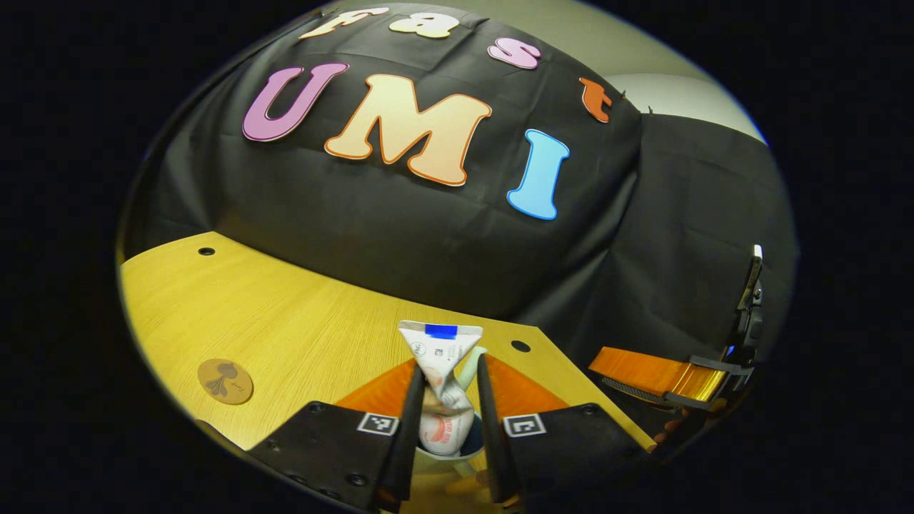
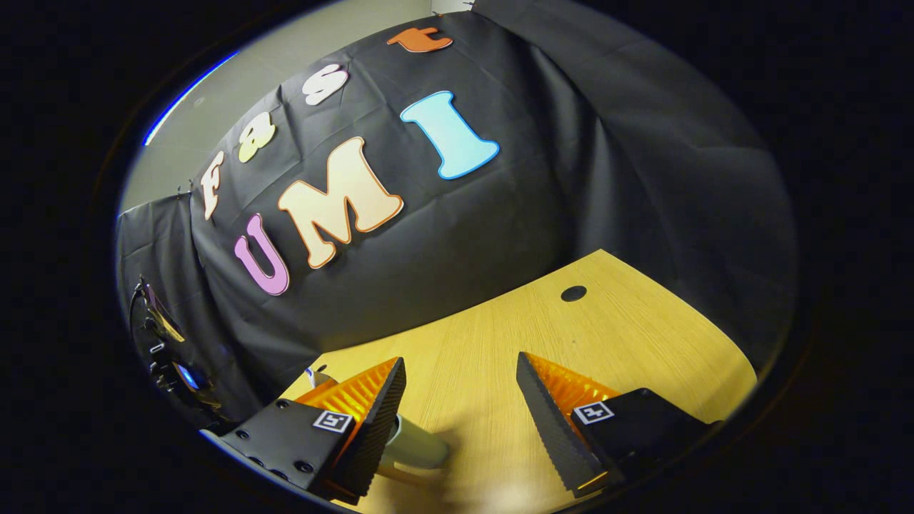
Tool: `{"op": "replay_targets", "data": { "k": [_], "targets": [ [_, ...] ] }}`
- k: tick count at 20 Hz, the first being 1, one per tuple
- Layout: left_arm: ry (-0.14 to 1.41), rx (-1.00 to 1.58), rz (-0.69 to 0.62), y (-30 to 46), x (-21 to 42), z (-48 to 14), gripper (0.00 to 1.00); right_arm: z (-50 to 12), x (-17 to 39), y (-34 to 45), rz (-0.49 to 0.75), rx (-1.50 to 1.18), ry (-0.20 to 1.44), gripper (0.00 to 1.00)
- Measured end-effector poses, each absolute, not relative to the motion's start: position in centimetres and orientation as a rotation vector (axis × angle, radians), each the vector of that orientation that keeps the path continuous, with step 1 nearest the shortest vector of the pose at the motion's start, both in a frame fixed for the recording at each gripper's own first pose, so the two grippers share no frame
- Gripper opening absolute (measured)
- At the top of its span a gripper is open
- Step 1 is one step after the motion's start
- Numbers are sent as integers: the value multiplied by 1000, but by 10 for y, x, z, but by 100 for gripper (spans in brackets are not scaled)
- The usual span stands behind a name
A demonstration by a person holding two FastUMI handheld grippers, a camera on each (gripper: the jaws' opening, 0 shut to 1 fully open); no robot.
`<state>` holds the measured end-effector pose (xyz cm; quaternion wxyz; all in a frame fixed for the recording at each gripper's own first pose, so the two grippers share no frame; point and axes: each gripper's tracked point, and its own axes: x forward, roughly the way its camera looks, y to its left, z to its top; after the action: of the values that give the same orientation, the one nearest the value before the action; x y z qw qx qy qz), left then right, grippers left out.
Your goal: Put the toothbrush and toothpaste on the desktop into the cup, then pick up the cup and place it on the coaster on the desktop.
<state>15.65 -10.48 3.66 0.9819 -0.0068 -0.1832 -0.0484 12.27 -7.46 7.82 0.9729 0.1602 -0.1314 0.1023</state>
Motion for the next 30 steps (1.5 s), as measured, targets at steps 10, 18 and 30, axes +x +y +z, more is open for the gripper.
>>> {"op": "replay_targets", "data": {
  "k": [10, 18, 30],
  "targets": [
    [-351, 29, -18, -80, 118, 21, 94, 70, 110, -61, 243, 295, -224, 96],
    [-355, 44, 100, -39, 75, 23, 93, 51, 97, -42, 290, 212, -149, 96],
    [-287, 31, 221, 44, 31, 6, 93, 13, 76, 9, 333, 22, 48, 98]
  ]
}}
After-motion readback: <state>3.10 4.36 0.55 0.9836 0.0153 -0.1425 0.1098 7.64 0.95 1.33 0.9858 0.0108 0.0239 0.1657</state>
